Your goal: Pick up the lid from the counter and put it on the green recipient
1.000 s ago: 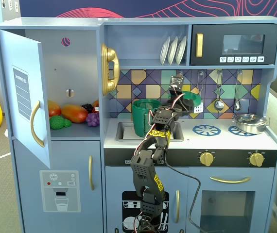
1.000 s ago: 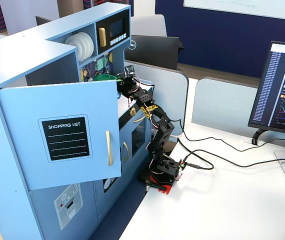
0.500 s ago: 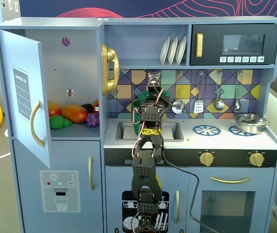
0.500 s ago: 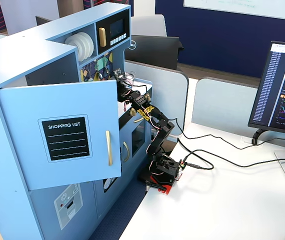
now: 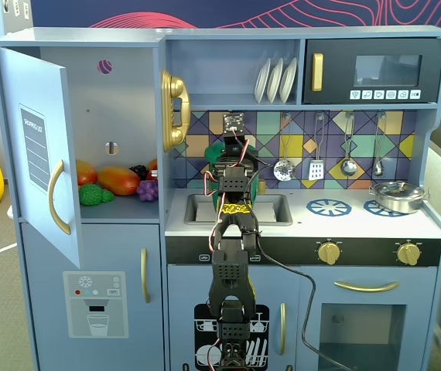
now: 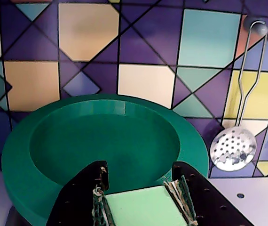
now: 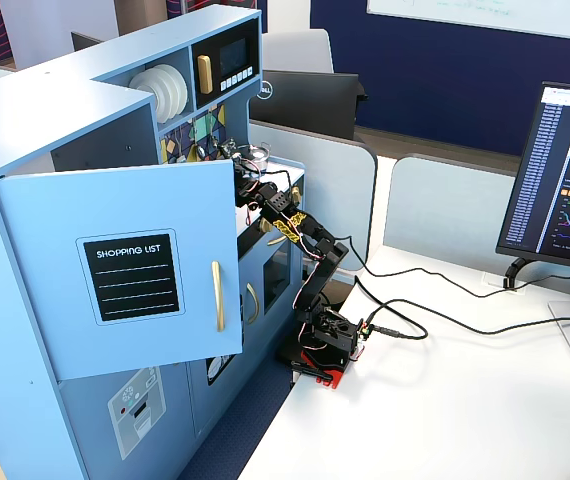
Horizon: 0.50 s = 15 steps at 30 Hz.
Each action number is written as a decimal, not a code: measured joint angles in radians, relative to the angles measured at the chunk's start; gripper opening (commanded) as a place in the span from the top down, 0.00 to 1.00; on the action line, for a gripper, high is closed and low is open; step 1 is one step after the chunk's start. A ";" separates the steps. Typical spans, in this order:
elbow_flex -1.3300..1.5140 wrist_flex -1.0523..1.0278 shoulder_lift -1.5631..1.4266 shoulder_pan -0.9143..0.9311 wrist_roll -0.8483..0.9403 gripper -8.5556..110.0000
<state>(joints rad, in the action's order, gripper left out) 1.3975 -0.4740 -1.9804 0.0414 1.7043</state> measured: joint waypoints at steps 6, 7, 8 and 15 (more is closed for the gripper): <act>0.000 0.000 0.035 0.008 0.009 0.93; 0.000 0.000 0.041 0.008 0.009 0.93; 0.000 0.000 0.044 0.009 0.009 0.93; 0.000 0.000 0.060 0.009 0.009 0.93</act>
<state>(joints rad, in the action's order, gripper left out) 1.3975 -0.4740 -1.9205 0.0506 1.7135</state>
